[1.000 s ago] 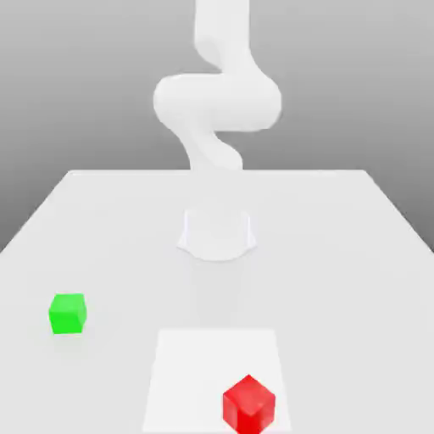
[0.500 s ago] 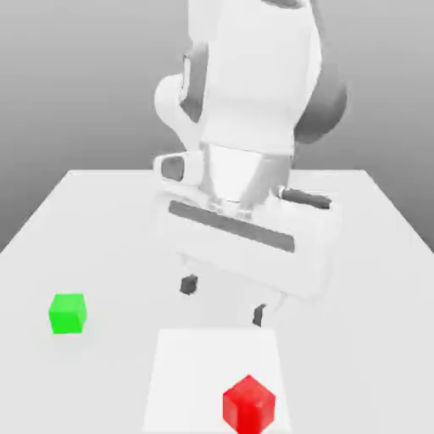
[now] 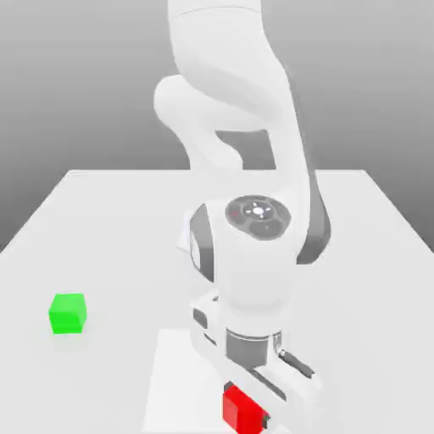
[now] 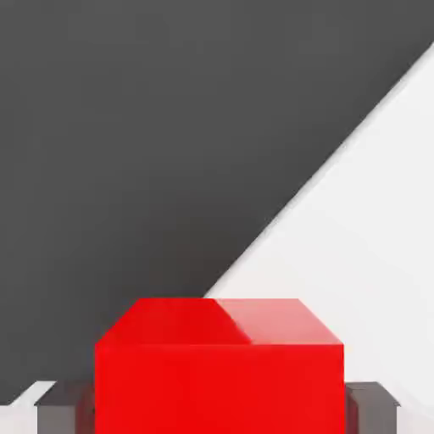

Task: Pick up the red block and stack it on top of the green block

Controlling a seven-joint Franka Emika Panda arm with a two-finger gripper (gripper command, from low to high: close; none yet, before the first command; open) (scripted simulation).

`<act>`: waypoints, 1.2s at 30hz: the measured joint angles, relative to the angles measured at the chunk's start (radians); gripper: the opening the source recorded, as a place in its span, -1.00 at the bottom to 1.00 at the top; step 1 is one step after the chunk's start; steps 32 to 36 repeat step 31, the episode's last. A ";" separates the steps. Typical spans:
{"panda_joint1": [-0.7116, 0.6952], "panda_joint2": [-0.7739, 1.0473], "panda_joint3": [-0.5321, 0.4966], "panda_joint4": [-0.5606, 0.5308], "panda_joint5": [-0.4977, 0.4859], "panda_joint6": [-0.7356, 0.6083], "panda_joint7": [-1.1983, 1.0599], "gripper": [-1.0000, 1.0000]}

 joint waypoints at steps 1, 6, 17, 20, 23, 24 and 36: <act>0.000 0.000 0.000 0.000 0.000 0.001 0.000 -1.00; -0.030 -0.096 0.042 -0.017 0.060 -0.076 -0.044 -1.00; -0.377 -0.389 -0.179 -0.239 0.185 -0.153 0.058 -1.00; -0.503 -0.470 -0.230 -0.313 0.205 -0.152 0.111 -1.00; -0.553 -0.487 -0.268 -0.359 0.220 -0.114 0.142 -1.00; -0.558 -0.462 -0.271 -0.361 0.224 -0.086 0.143 -1.00; -0.566 -0.308 -0.257 -0.359 0.261 0.066 0.120 1.00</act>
